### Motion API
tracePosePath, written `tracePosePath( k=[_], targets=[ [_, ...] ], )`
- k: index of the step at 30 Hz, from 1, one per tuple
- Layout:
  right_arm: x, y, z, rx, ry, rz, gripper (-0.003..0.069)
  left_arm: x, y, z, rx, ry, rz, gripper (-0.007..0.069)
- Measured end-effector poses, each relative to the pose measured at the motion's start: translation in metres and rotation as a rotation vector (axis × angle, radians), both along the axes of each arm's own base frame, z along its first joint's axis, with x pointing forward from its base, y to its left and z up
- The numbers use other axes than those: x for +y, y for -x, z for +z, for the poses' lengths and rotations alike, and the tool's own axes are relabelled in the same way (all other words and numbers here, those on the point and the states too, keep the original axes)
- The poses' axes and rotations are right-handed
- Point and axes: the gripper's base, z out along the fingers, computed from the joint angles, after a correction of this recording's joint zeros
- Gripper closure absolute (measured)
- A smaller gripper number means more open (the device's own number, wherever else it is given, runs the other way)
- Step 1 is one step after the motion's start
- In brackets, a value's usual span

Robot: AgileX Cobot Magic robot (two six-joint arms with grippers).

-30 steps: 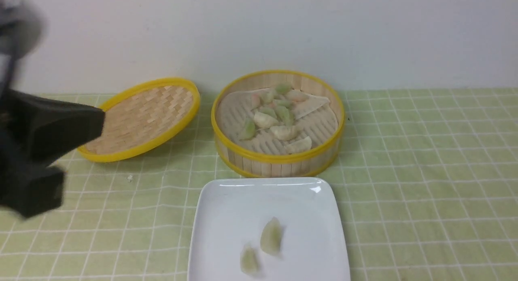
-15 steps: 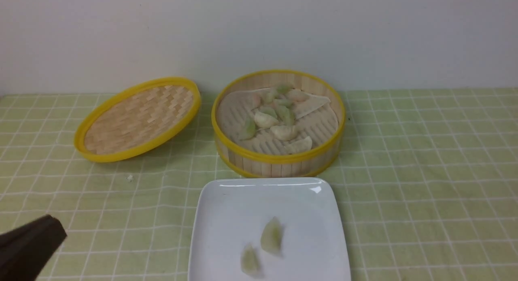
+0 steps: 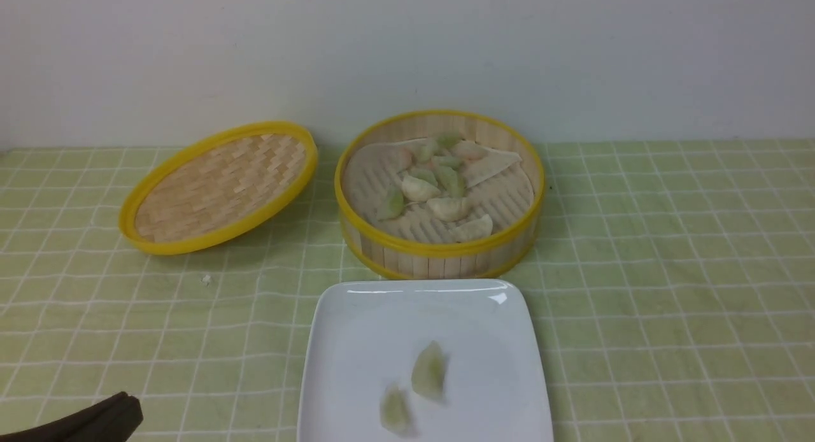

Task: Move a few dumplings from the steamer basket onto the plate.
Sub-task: Use the right arm to put the dumpling into the plate

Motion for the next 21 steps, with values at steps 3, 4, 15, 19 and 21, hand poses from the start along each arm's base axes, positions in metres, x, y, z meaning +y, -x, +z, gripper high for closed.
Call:
tracePosePath(
  k=[3, 4, 15, 19, 21],
  targets=[
    [0.000, 0.000, 0.000, 0.000, 0.000, 0.000, 0.0669, 0.009, 0.000, -0.012, -0.046, -0.016, 0.121, 0.0631],
    [0.000, 0.000, 0.000, 0.000, 0.000, 0.000, 0.0669, 0.011, 0.000, -0.015, -0.049, -0.019, 0.151, 0.0631],
    [0.000, 0.000, 0.000, 0.000, 0.000, 0.000, 0.0669, 0.024, 0.005, -0.054, 0.076, -0.185, 0.337, 0.0631],
    [0.000, 0.000, 0.000, 0.000, 0.000, 0.000, 0.0669, 0.024, 0.005, -0.055, 0.087, -0.195, 0.333, 0.0631],
    [0.000, 0.000, 0.000, 0.000, 0.000, 0.000, 0.0669, 0.024, 0.005, -0.055, 0.088, -0.195, 0.333, 0.0631]
  ],
)
